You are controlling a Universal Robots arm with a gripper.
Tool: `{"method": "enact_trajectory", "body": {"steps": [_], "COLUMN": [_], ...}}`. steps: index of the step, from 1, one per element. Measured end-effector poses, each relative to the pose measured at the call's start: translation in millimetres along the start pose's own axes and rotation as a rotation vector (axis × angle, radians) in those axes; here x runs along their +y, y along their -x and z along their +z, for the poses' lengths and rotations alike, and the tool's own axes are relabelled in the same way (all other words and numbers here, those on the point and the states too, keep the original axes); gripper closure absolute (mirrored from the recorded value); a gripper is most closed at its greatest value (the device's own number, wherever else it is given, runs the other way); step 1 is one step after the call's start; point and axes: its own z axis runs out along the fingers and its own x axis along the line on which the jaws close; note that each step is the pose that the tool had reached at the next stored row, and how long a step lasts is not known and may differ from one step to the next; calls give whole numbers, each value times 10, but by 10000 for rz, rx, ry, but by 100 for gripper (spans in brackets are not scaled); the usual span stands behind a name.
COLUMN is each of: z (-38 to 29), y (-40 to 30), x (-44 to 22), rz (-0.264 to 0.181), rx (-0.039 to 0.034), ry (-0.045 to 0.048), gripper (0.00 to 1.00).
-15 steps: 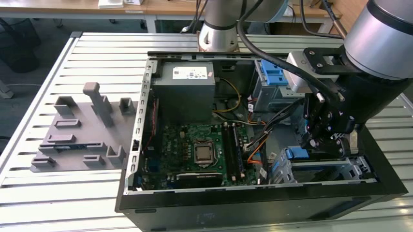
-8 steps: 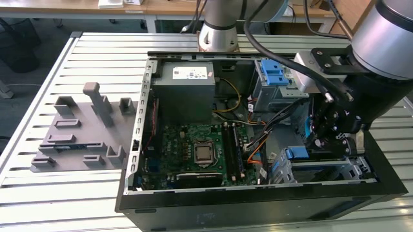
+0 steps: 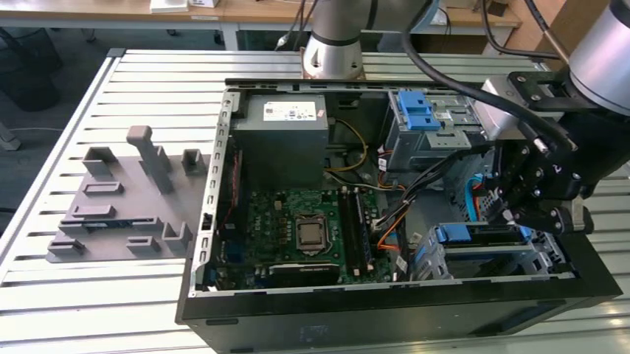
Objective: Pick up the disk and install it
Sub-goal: 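Insert the first disk wire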
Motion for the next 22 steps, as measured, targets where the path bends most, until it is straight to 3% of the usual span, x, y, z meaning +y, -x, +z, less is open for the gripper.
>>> {"method": "enact_trajectory", "body": {"steps": [9, 22], "z": [-182, -187], "y": [35, 36], "x": [-11, -11], "rz": [0, 0], "rx": [-2, -4], "ry": [-76, -101], "gripper": [89, 89]}}
